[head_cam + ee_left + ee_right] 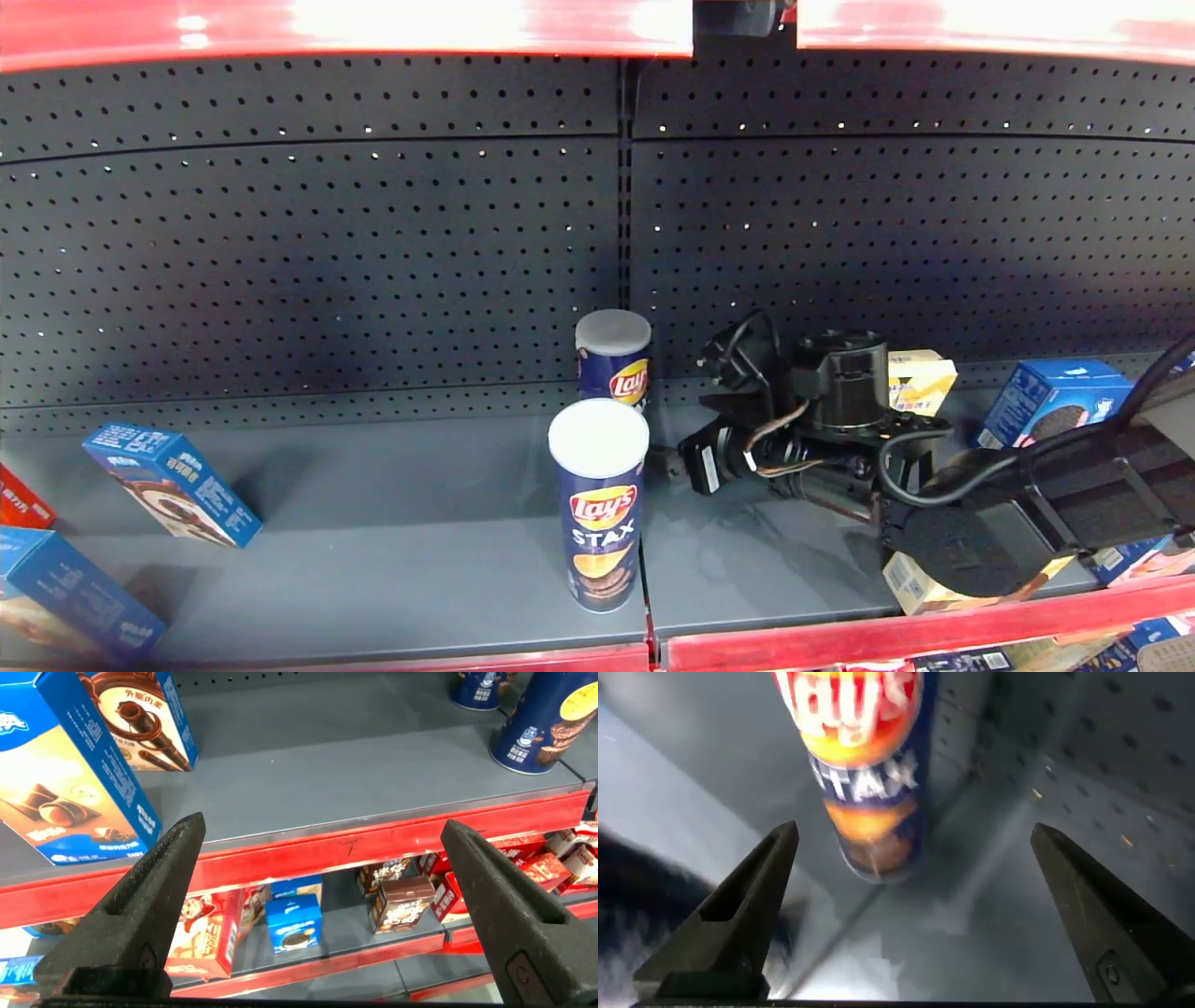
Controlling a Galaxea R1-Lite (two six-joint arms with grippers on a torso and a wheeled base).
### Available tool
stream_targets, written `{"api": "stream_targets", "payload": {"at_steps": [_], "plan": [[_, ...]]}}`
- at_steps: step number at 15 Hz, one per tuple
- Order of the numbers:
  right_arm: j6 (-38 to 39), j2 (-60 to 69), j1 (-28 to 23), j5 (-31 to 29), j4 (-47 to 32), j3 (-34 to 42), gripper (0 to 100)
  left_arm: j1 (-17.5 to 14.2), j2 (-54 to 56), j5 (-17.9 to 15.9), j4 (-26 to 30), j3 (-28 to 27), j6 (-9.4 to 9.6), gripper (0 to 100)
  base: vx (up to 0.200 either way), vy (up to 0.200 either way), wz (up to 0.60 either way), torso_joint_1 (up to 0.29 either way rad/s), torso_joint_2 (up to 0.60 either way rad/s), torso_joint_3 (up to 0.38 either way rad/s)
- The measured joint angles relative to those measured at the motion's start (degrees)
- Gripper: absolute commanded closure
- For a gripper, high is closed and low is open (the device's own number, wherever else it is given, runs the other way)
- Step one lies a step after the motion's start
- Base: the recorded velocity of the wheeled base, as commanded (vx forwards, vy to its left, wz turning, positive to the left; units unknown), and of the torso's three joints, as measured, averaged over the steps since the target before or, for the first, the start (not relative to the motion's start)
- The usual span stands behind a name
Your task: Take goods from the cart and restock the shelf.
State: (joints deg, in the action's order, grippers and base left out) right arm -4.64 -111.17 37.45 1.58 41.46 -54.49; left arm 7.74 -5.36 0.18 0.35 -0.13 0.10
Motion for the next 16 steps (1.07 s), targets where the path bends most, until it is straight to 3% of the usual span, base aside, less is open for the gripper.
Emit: {"api": "stream_targets", "payload": {"at_steps": [7, 16], "plan": [[0.11, 0.06, -2.04, -13.24, 1.21, 1.93, 0, -0.02, 0.0, -0.02, 0.0, 0.0, 0.0, 0, 0.0, 0.0, 0.0, 0.0, 0.0, 0.0], [0.6, -9.53, -4.73, -14.67, 3.54, -5.51, 0, -0.02, 0.0, -0.02, -0.02, 0.0, 0.0, 0, 0.0, 0.0, 0.0, 0.0, 0.0, 0.0]]}}
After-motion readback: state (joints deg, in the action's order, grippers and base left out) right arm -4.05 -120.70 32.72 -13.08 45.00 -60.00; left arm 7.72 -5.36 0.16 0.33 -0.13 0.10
